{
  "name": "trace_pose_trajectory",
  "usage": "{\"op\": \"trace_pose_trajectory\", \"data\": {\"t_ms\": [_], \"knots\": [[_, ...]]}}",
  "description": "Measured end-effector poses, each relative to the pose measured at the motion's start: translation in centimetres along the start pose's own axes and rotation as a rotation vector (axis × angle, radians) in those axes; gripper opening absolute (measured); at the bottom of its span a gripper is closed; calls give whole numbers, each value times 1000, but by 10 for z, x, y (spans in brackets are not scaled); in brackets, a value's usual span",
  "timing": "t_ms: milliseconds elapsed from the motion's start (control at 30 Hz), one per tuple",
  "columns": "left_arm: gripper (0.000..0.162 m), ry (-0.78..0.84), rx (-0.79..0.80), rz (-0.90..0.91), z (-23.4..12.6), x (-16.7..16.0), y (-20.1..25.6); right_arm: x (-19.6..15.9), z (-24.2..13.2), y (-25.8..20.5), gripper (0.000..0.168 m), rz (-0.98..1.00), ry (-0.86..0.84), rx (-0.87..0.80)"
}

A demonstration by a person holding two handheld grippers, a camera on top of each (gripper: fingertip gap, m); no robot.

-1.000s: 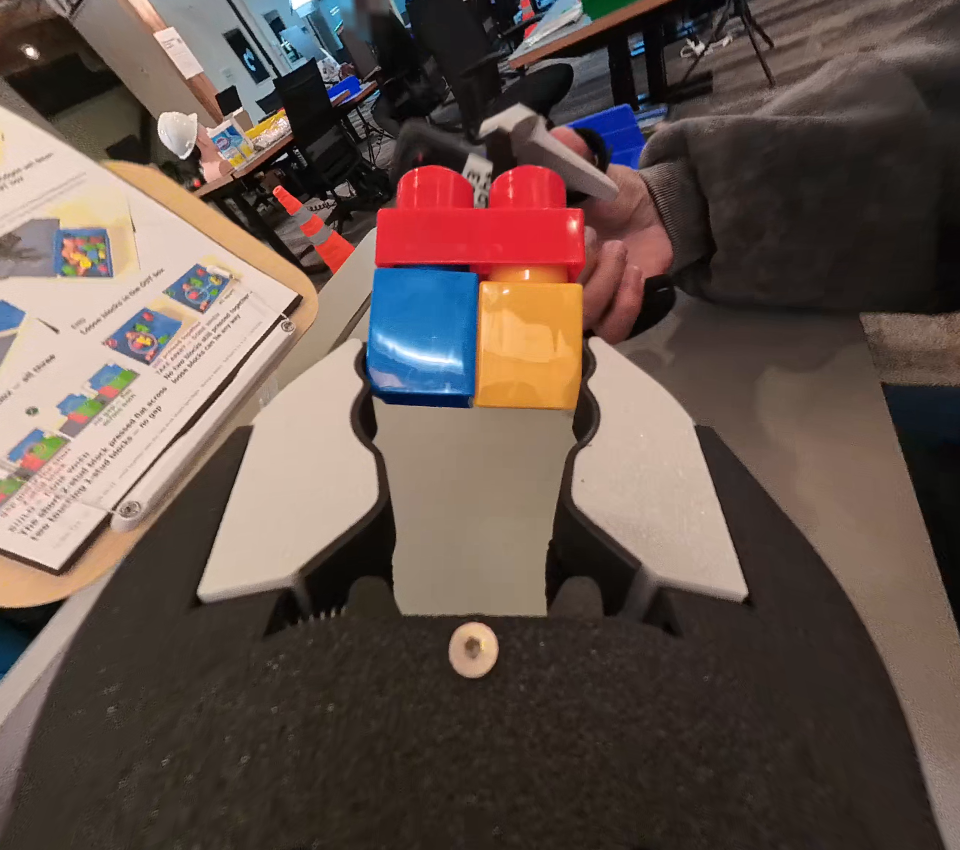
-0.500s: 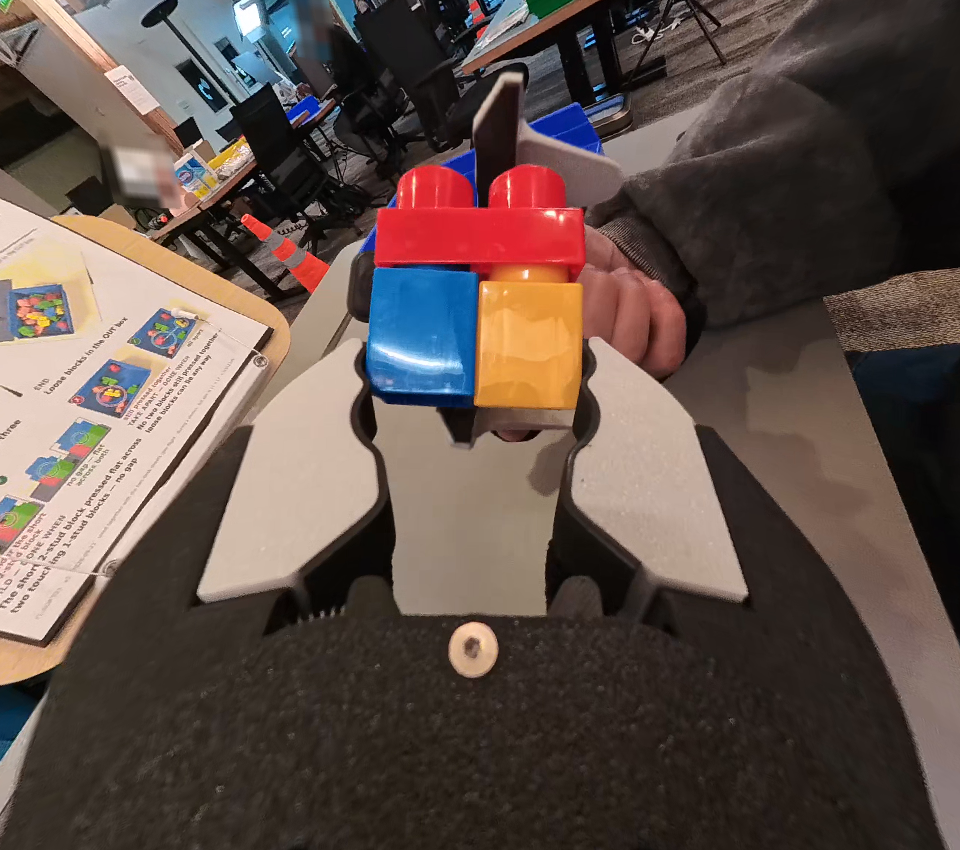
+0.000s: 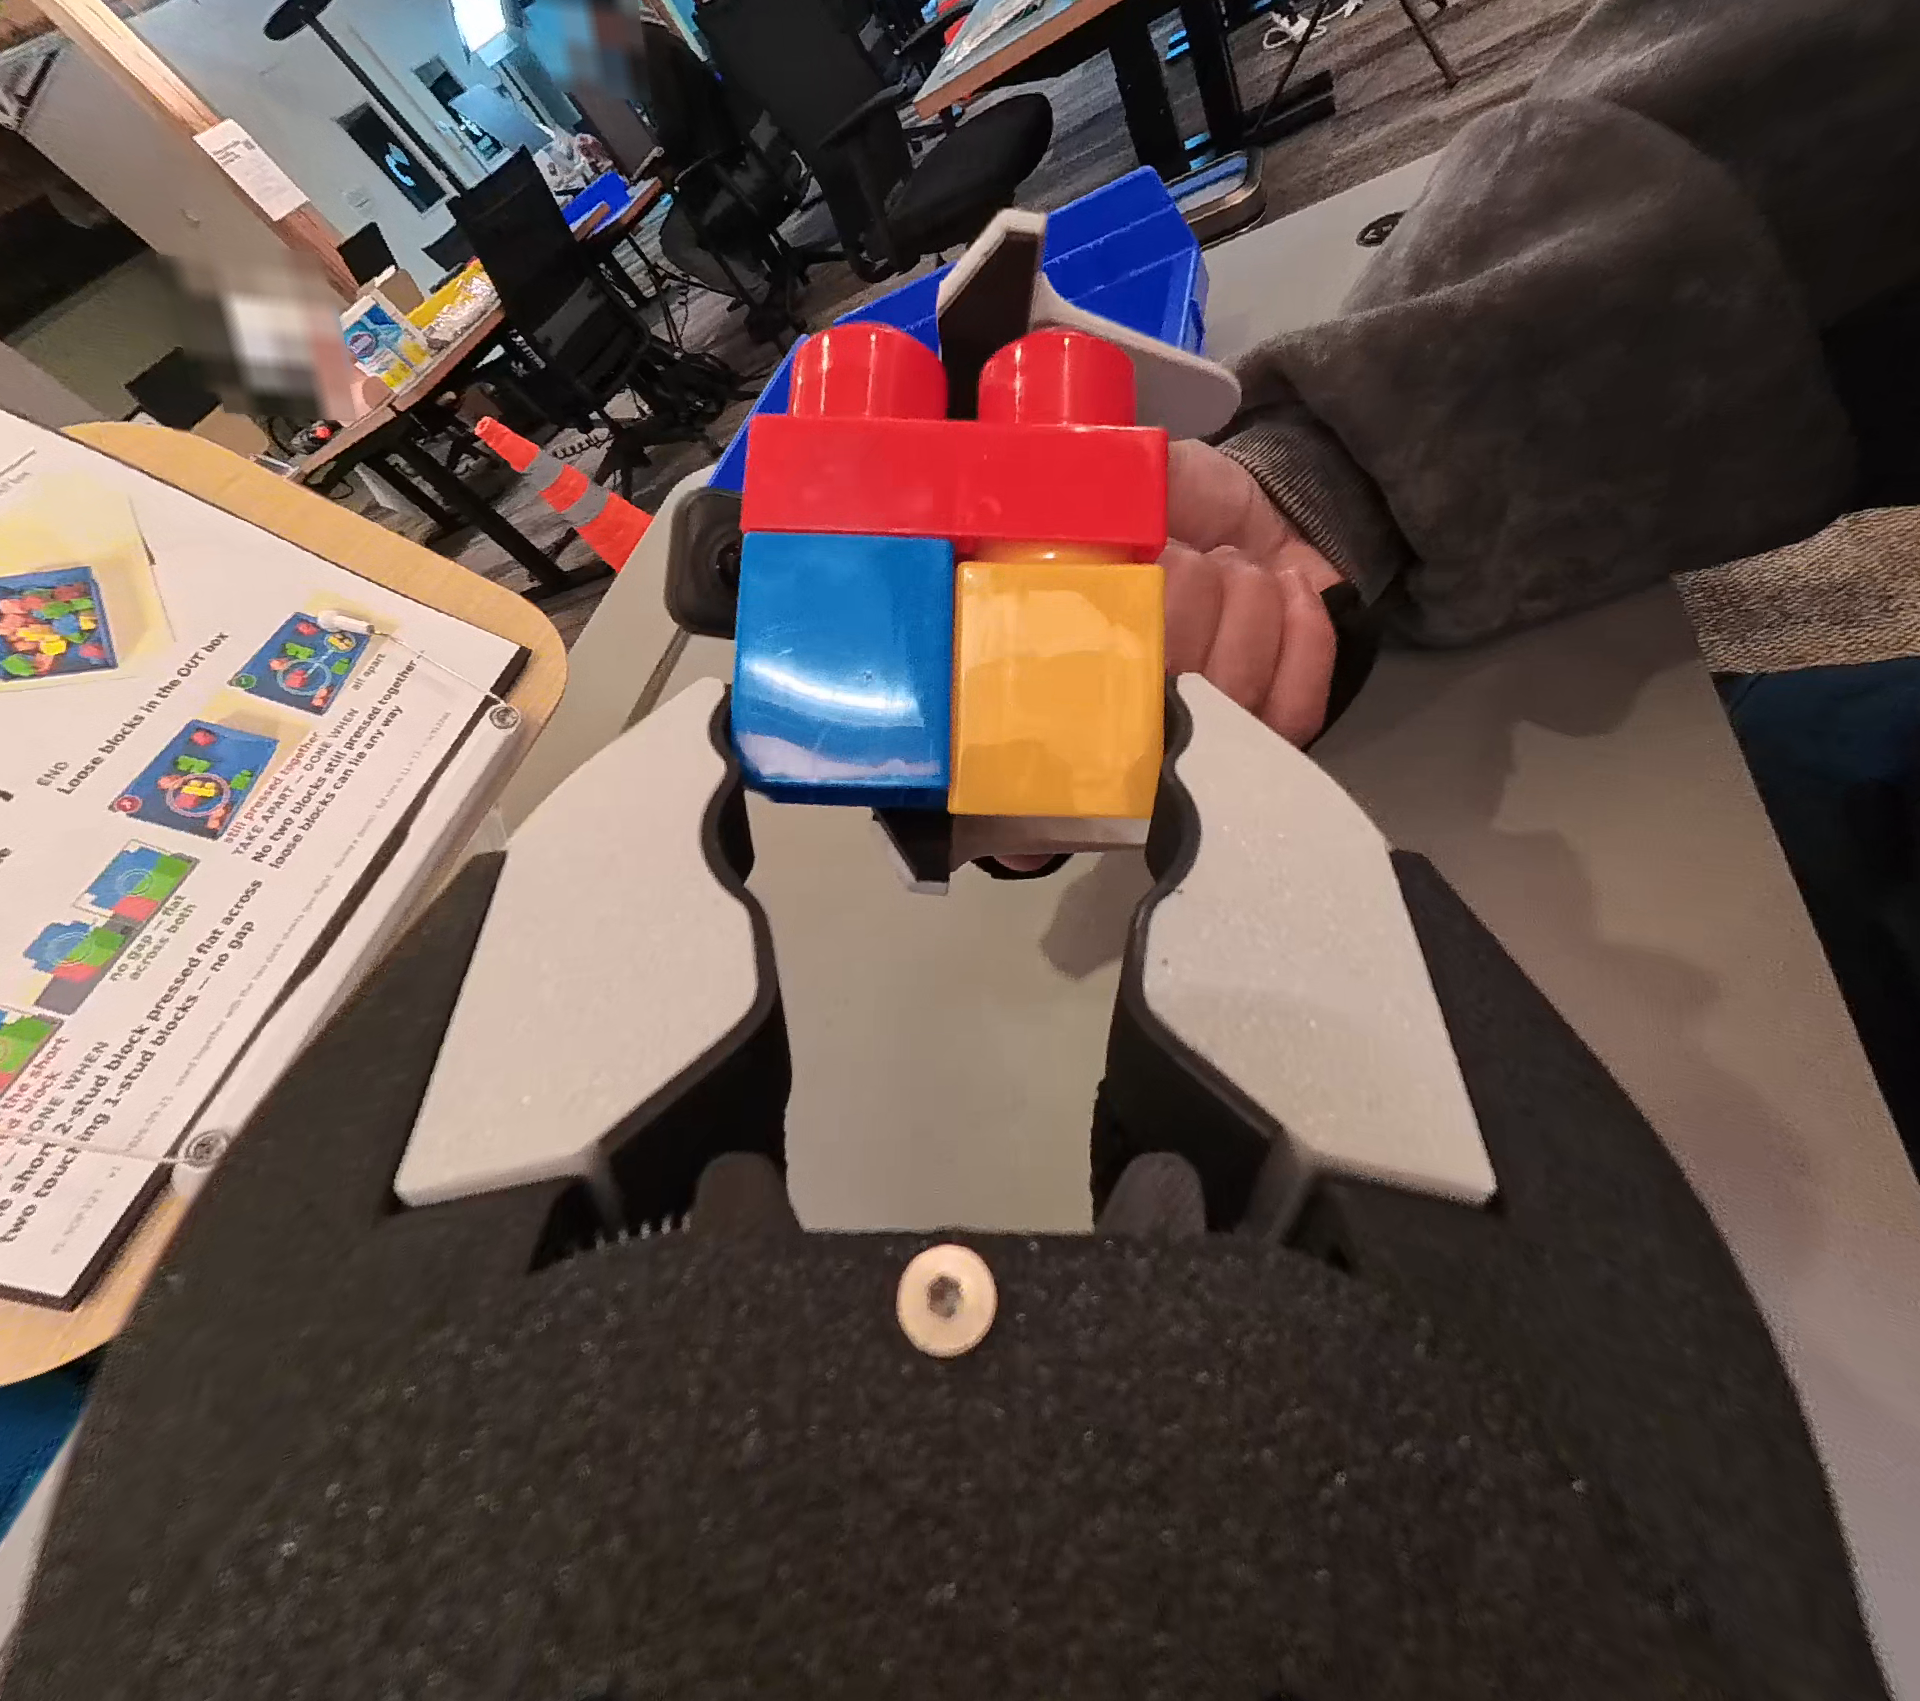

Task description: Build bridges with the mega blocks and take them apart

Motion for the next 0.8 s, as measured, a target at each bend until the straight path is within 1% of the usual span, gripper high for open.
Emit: {"op": "trace_pose_trajectory", "data": {"t_ms": [67, 200, 267, 300, 367, 433, 467, 500, 567, 800], "knots": [[74, -4, -11, -13, 1, -1, 1, -1, -2, 0, 94, 13, -7, 3], [74, -3, 17, -5, -1, -5, 0, -3, 0, 1, 94, 5, 36, -40], [74, 26, -1, -15, -3, -1, 4, -5, 1, -1, 93, 22, 49, 15], [74, 41, -2, -8, -4, 1, 7, -5, -1, -2, 96, 27, 75, 50], [74, 58, -6, 5, -5, 5, 10, -2, -5, 0, 100, 48, 99, 62], [74, 56, -18, 10, -5, 6, 12, -2, -3, 0, 107, 64, 51, 74], [74, 44, -21, 11, -3, 5, 11, -2, 1, -1, 106, 65, 31, 92], [74, 31, -27, 12, -2, 3, 11, -1, 4, -2, 101, 61, -1, 103], [74, 20, -37, 4, 1, 0, 11, -1, 10, -2, 98, 49, -66, 78], [74, 12, -11, 21, 1, -1, 9, 2, 9, 0, 95, 1, -83, 67]]}}
Point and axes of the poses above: each gripper's, where its closed fingertips meet, z out along the fingers, x out of its top, y = z × x across the jaws, the point moved 10 cm from there along -z, back along the fingers, and after that the axes turned 10 degrees about -z, right-handed, at the moved point
